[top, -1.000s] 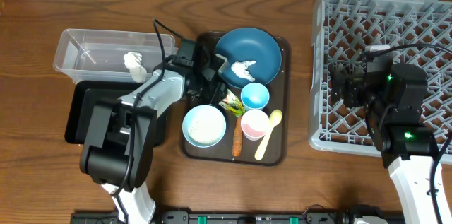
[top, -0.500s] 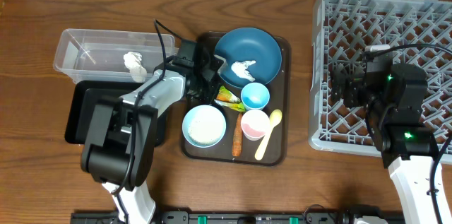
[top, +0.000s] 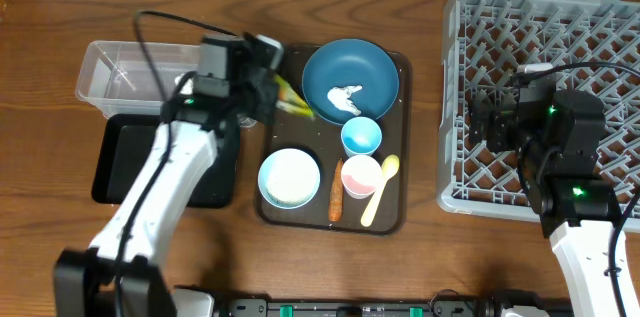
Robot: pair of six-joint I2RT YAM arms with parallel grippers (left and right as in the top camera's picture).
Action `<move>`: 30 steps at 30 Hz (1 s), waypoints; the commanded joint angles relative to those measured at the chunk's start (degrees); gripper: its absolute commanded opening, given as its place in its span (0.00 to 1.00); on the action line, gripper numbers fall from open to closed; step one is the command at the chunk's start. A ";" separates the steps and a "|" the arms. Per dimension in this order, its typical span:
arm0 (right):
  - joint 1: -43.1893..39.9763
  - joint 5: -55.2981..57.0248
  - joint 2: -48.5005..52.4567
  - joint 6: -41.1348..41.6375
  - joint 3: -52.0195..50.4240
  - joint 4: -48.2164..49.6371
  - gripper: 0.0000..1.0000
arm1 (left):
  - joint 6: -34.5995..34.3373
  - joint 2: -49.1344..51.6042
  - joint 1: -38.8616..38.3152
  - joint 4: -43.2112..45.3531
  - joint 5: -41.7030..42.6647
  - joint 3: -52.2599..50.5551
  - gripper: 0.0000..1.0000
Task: Sort waste into correct bins and load items into the dishwasher rack
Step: 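Move the wrapper left and release it into the clear bin, then reach the left gripper into the blue bowl and grasp the tissue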
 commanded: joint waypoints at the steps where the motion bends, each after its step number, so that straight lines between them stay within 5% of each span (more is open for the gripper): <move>1: 0.87 0.35 -0.17 0.74 1.27 -0.07 0.99 | -0.42 -1.86 3.56 1.27 -9.51 0.31 0.06; 13: 0.87 0.35 -0.17 0.74 1.27 -0.04 0.99 | -7.43 2.14 16.13 6.86 -10.56 0.31 0.07; 15: 0.87 0.35 -0.17 0.74 1.27 -0.04 0.99 | -7.43 2.78 16.57 6.82 -10.56 0.31 0.21; 16: 0.87 0.35 -0.17 0.74 1.27 -0.02 0.99 | -7.43 2.95 16.59 6.84 -10.54 0.31 0.37; 20: 0.87 0.35 -0.17 0.74 1.27 -0.02 0.99 | -7.39 2.27 15.76 8.35 -8.37 0.33 0.50; 25: 0.87 0.35 -0.17 0.74 1.27 -0.02 0.99 | -9.35 0.55 12.20 12.44 1.90 0.79 0.54; 30: 0.87 0.35 -0.17 0.74 1.27 0.02 0.99 | -10.82 0.96 5.03 14.16 2.75 1.44 0.58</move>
